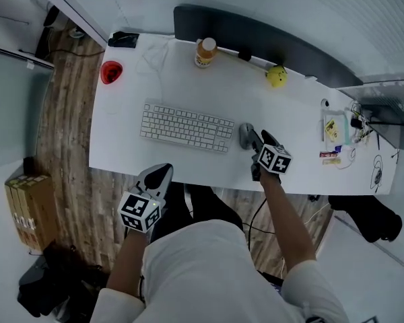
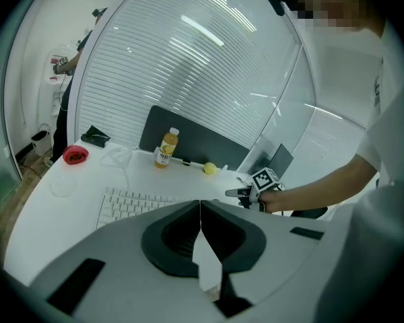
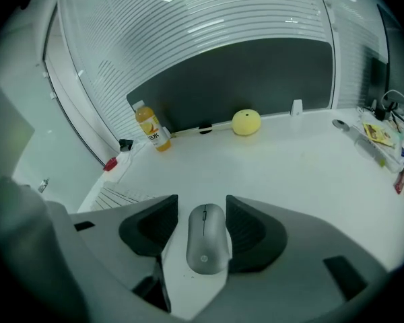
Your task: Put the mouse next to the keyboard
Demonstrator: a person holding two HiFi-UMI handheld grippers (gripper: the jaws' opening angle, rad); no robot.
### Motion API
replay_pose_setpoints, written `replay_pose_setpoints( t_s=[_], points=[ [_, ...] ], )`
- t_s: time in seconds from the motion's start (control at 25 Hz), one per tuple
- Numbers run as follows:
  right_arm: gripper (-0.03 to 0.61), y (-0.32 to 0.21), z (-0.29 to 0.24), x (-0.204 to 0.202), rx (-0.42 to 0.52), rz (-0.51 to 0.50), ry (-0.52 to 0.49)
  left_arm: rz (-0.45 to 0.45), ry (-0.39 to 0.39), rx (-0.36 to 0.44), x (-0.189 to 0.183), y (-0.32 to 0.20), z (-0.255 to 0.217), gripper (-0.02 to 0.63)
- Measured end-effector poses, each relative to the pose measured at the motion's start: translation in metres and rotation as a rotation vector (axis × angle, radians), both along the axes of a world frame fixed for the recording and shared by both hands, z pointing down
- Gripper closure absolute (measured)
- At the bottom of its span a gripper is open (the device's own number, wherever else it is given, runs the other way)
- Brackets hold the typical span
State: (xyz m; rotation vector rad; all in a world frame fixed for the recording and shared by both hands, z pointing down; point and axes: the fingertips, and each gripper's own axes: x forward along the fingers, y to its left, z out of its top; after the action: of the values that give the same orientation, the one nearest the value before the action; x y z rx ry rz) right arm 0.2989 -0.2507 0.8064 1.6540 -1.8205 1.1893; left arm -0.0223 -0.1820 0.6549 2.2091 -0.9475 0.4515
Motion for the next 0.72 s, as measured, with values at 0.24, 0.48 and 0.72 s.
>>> replay_pose_setpoints(
  t_s=[0.24, 0.48, 0.72],
  points=[
    [0.396, 0.013, -0.042, -0.006, 0.030, -0.011, 0.008, 0.020, -0.005, 0.051, -0.004, -0.007, -0.017, 0.595],
    [0.457, 0.016, -0.094, -0.013, 0.109, -0.023, 0.022, 0.017, -0.020, 0.101, -0.018, -0.021, -0.035, 0.595],
    [0.503, 0.016, -0.136, -0.017, 0.162, -0.033, 0.025, 0.013, -0.022, 0.124, -0.026, -0.030, -0.046, 0.595]
  ],
)
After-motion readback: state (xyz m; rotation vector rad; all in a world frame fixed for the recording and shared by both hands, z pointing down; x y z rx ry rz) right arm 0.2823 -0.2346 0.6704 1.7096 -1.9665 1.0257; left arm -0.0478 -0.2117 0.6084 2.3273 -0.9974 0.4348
